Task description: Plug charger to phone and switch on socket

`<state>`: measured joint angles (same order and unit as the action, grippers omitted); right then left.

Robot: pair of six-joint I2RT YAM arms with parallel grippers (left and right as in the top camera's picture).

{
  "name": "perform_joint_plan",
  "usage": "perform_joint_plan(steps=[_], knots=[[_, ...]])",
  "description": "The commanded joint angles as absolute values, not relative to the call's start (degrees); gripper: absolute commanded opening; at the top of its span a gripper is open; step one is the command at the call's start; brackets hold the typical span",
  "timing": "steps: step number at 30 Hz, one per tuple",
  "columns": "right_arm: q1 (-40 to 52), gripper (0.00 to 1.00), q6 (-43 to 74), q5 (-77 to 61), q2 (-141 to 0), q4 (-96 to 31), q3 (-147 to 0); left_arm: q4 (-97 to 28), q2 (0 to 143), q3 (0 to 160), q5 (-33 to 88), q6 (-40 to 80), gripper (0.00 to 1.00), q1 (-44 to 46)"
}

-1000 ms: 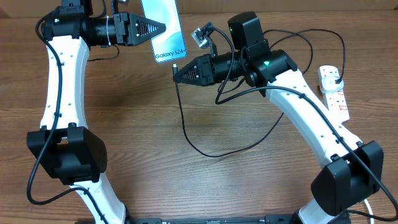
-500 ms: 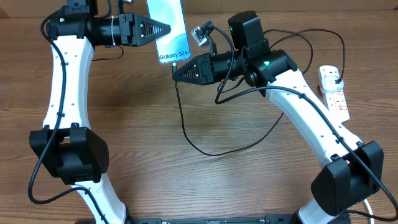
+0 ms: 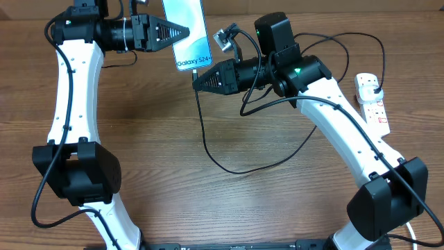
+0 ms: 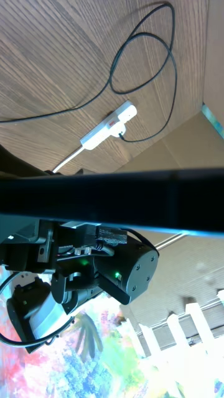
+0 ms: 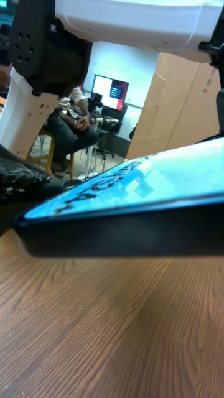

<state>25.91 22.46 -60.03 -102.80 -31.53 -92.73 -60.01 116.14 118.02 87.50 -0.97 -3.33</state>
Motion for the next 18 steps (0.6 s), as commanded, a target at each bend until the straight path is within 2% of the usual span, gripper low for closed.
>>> perform_joint_plan(steps=[1, 18], knots=[[25.8, 0.04, 22.5, -59.9, -102.5, -31.3, -93.4, -59.9, 115.8, 118.6, 90.7, -0.1, 0.04, -3.0], [25.3, 0.04, 22.6, -61.4, -102.5, -31.1, -93.4, -59.4, 115.8, 118.6, 90.7, -0.3, 0.04, -3.0]])
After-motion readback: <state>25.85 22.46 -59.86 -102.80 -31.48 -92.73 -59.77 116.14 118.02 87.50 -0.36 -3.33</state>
